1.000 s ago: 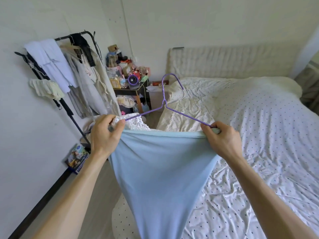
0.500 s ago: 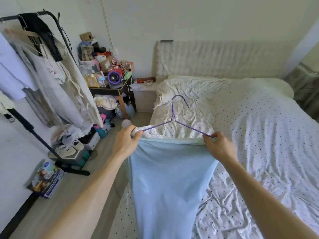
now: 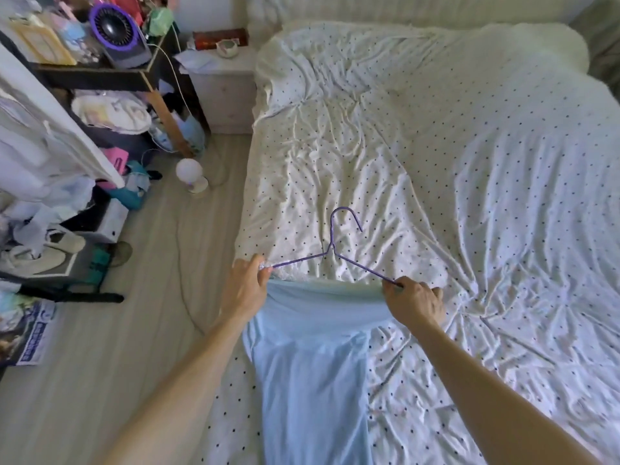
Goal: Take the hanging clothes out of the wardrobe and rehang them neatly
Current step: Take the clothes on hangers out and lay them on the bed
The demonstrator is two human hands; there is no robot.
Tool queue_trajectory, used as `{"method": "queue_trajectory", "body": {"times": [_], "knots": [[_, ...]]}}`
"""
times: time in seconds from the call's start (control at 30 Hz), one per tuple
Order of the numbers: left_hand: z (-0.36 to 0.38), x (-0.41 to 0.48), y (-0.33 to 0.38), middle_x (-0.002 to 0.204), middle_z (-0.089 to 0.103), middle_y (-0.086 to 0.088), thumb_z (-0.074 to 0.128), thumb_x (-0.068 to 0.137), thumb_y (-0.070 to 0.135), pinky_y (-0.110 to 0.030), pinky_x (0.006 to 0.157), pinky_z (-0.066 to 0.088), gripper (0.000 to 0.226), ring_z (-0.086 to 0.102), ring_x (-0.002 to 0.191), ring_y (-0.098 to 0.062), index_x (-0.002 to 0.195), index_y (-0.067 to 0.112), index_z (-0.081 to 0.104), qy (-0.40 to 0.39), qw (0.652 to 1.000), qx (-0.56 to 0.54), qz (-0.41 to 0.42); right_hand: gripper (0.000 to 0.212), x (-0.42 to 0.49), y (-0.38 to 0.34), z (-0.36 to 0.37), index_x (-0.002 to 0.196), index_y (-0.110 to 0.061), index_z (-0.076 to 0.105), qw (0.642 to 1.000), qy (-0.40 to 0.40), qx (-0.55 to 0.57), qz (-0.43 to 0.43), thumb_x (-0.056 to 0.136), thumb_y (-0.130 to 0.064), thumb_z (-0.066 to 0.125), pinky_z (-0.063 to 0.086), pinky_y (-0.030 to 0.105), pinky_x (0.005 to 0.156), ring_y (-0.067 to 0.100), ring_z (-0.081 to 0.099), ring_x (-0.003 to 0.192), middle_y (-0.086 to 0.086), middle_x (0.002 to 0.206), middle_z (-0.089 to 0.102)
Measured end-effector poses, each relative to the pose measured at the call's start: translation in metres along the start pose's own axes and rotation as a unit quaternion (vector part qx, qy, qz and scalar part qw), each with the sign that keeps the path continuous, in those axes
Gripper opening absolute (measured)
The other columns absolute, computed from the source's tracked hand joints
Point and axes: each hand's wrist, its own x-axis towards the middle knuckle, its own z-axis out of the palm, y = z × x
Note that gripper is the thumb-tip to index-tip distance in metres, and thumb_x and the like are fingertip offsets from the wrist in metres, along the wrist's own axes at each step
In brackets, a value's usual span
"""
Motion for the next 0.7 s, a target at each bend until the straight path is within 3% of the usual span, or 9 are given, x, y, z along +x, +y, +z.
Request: {"method": "queue_trajectory", "body": {"times": [0.07,0.13,0.23,0.37,0.5,0.57,0.7], "knots": [[0.013,0.016,-0.004,0.095,0.06,-0.015,0.051,0.101,0.032,-0.038,0.072,0.043,0.021,0.057,0.091,-0.034,0.114,0.017,0.058,0.007,0.999,-0.016,-0.028,0.038,0.017,-0.005,0.009,0.126,-0.031,0.06,0.999,-0.012,0.05,-0.019,0.096,-0.049,0.046,0.037,0.037,0.099,0.032,0.052,0.116,0.012,0.124,0.064],[0.024,0.029,-0.002,0.117,0.058,-0.017,0.052,0.1,0.031,-0.037,0.088,0.042,0.03,0.053,0.112,-0.035,0.126,0.018,0.057,0.032,0.997,-0.039,-0.057,0.049,0.029,-0.006,0.018,0.143,-0.03,0.048,0.993,-0.011,0.116,-0.036,0.095,-0.041,0.055,0.038,0.038,0.105,0.032,0.049,0.126,0.012,0.139,0.054],[0.044,0.024,0.005,0.159,0.024,-0.012,0.05,0.1,0.043,-0.042,0.116,0.026,0.052,0.026,0.145,-0.028,0.148,0.031,0.036,0.008,0.995,-0.035,-0.09,0.058,0.025,0.009,0.038,0.148,-0.029,0.041,0.989,-0.018,0.135,-0.061,0.093,-0.034,0.06,0.04,0.038,0.104,0.031,0.049,0.13,0.008,0.146,0.049],[0.093,-0.053,0.001,0.166,0.008,-0.009,0.046,0.099,0.046,-0.05,0.119,0.02,0.065,0.011,0.152,-0.028,0.157,0.032,0.019,-0.17,0.98,0.087,-0.055,0.06,-0.029,0.067,0.093,0.15,-0.027,0.038,0.986,-0.155,0.012,-0.055,0.095,-0.038,0.055,0.039,0.034,0.104,0.026,0.046,0.135,0.004,0.15,0.047],[0.137,-0.174,0.005,0.167,0.001,0.0,0.042,0.1,0.05,-0.049,0.12,0.018,0.066,0.009,0.153,-0.024,0.158,0.035,0.015,-0.42,0.892,0.163,-0.045,0.075,-0.112,0.139,0.149,0.152,-0.035,0.032,0.939,-0.336,-0.056,-0.052,0.081,-0.058,0.041,0.031,0.026,0.113,0.017,0.033,0.145,-0.001,0.158,0.034],[0.143,-0.228,0.014,0.167,0.0,0.0,0.043,0.099,0.049,-0.044,0.121,0.018,0.066,0.008,0.153,-0.024,0.157,0.034,0.018,-0.5,0.845,0.186,-0.034,0.063,-0.148,0.167,0.161,0.153,-0.033,0.031,0.925,-0.371,-0.062,-0.054,0.092,-0.044,0.047,0.03,0.029,0.115,0.017,0.033,0.145,-0.009,0.16,0.028],[0.131,-0.288,0.049,0.167,0.004,-0.004,0.042,0.101,0.04,-0.037,0.121,0.02,0.063,0.011,0.153,-0.024,0.158,0.027,0.018,-0.55,0.804,0.219,-0.057,0.053,-0.198,0.21,0.152,0.152,-0.031,0.034,0.933,-0.355,-0.036,-0.049,0.099,-0.031,0.043,0.033,0.03,0.112,0.018,0.037,0.142,-0.007,0.158,0.034]]}}
